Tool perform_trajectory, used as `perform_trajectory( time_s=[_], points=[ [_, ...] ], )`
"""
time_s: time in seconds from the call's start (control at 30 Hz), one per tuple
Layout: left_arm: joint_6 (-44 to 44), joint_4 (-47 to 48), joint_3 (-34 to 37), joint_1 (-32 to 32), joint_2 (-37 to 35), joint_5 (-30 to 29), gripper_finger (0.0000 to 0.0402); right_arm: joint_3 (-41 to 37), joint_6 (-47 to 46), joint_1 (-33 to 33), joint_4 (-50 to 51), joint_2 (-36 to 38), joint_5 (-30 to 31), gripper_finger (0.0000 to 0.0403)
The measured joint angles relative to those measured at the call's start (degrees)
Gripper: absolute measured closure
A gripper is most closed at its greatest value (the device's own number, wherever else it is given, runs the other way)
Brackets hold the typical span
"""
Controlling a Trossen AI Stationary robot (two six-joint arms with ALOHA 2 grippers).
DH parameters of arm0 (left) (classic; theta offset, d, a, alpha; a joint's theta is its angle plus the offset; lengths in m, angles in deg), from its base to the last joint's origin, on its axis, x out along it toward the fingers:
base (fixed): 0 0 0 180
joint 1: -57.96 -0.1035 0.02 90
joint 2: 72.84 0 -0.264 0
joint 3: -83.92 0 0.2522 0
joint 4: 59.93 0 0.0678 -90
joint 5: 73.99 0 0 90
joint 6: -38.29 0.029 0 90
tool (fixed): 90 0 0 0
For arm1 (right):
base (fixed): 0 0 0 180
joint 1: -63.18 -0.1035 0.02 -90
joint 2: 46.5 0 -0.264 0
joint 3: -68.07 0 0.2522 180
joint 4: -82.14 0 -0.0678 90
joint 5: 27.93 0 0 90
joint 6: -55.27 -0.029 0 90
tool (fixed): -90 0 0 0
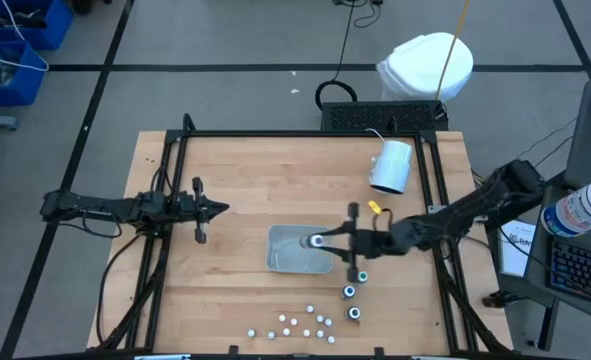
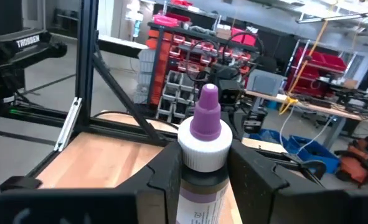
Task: Pick & Place food coloring
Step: Put the big purple food coloring bottle into the gray bin
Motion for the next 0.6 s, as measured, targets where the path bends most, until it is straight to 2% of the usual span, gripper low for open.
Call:
perform_trajectory(
  time_s=[0.2, 0.37, 0.6],
  points=[
    [0.0, 1.4, 0.0, 0.0, 0.0, 0.0, 0.0392, 6.0, -1.6, 5.4, -0.1, -9.1, -0.1, 0.0296],
    [0.0, 1.5, 0.0, 0.0, 0.0, 0.0, 0.0392, 8.6, -6.8, 9.3, -1.4, -14.7, -7.3, 0.0296],
    [0.1, 1.5, 0.0, 0.0, 0.0, 0.0, 0.0392, 11.5, -10.8, 11.5, -1.9, -21.4, -8.9, 0.0296]
  ],
)
